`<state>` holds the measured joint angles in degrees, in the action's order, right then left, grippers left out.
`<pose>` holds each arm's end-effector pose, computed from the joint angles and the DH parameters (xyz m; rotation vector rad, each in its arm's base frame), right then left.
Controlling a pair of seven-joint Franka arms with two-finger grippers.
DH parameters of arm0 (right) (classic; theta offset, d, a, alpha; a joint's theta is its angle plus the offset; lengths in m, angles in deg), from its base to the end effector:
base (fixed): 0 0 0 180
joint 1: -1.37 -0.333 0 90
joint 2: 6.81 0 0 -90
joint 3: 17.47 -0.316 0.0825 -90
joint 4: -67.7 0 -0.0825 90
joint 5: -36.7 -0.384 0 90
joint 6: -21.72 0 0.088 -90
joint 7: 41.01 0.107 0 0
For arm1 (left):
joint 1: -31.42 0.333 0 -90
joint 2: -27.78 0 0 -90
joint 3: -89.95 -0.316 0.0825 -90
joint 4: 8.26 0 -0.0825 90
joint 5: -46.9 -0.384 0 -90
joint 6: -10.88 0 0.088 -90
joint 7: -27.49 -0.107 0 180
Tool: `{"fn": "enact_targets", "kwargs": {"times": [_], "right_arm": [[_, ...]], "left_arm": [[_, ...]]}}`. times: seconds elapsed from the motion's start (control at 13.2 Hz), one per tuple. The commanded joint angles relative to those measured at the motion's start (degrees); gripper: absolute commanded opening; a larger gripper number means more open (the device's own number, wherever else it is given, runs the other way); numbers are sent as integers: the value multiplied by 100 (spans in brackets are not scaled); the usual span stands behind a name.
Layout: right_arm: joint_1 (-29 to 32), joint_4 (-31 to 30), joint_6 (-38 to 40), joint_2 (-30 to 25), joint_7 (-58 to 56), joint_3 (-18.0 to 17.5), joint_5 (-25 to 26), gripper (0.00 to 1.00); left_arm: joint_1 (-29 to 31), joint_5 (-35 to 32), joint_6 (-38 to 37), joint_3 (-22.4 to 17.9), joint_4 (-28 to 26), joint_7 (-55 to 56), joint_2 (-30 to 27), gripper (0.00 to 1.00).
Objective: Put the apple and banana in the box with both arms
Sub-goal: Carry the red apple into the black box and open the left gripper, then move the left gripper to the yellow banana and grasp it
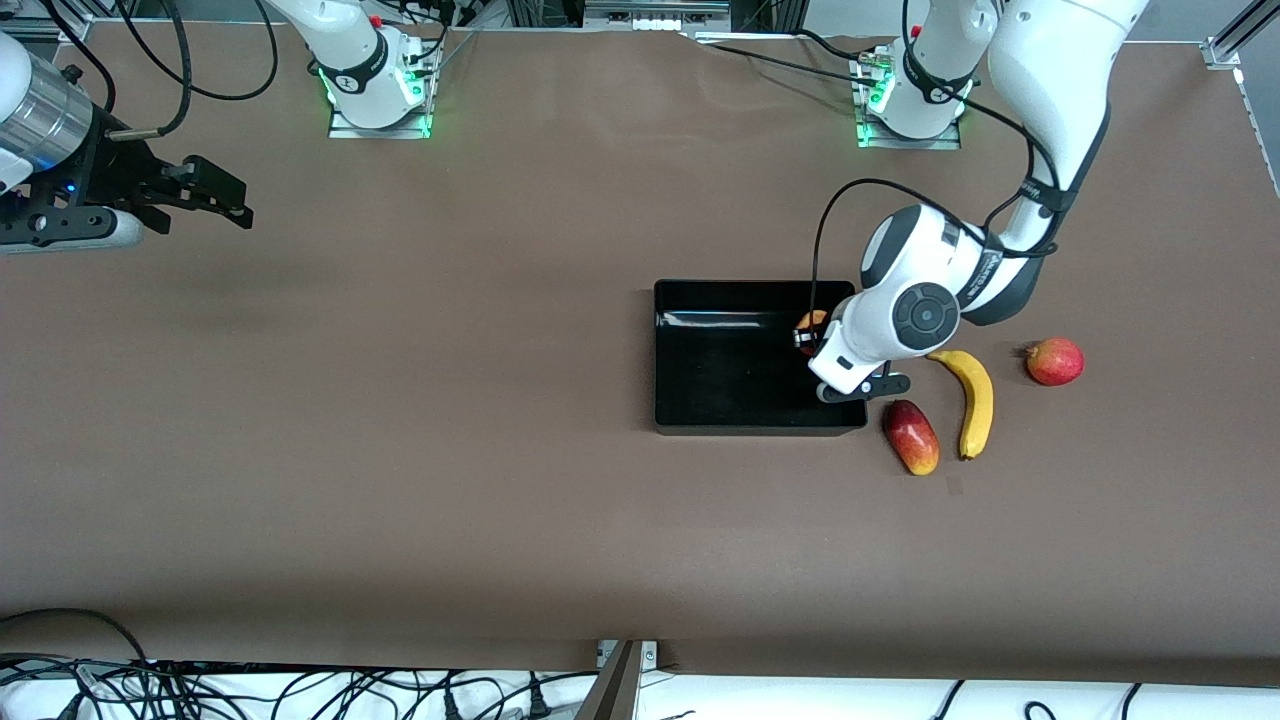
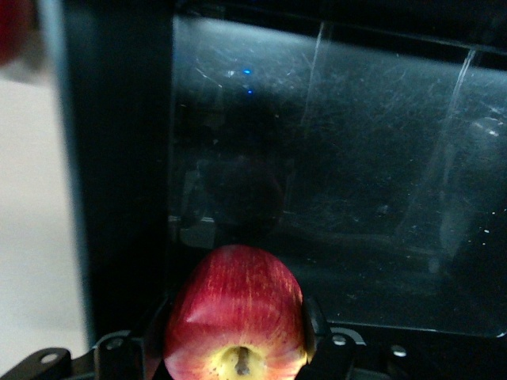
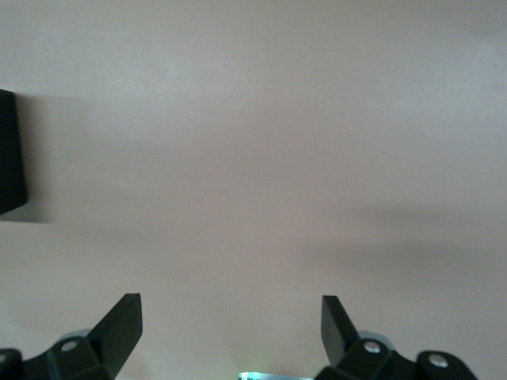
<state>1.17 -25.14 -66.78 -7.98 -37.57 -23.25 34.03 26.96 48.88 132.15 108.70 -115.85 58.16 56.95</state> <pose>0.5407 0.0623 0.6102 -3.0996 -0.0685 0.0913 0.5615 -0.2337 0.2343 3.0381 0.2609 -0.4670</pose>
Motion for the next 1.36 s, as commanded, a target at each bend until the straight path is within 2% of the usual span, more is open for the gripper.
{"fn": "enact_targets", "kwargs": {"times": [0.0,0.08,0.15,0.23,0.45,0.61,0.83,0.91,1.06,1.21,1.29], "right_arm": [[117,186,44,29,-28,-117,161,100],[117,239,53,46,-37,-91,153,100],[126,248,96,47,-28,-73,135,100],[126,257,97,47,-28,-64,161,100],[117,257,62,90,7,-90,337,100],[126,257,35,99,59,-90,276,100],[117,257,35,99,60,-108,293,100],[117,257,27,99,60,-108,302,100],[117,257,44,99,51,-99,346,100],[117,257,70,99,51,-99,337,100],[117,257,71,108,51,-99,337,100]], "left_arm": [[-117,40,63,-12,134,87,168,38],[-117,40,55,-12,134,87,186,44],[-117,40,55,-12,142,87,221,56],[-117,40,55,-12,142,87,221,100],[-47,40,-68,-3,195,87,11,100],[154,40,-627,-56,343,26,-410,100],[865,31,-2357,-82,1474,-455,-535,100],[1242,31,-2597,-91,1644,-806,-500,100],[1928,-396,-2504,-100,1671,-2128,-308,100],[2211,-1328,-1821,-100,1619,-3134,-62,100],[2300,-1427,-1548,-91,1593,-3251,122,100]]}}
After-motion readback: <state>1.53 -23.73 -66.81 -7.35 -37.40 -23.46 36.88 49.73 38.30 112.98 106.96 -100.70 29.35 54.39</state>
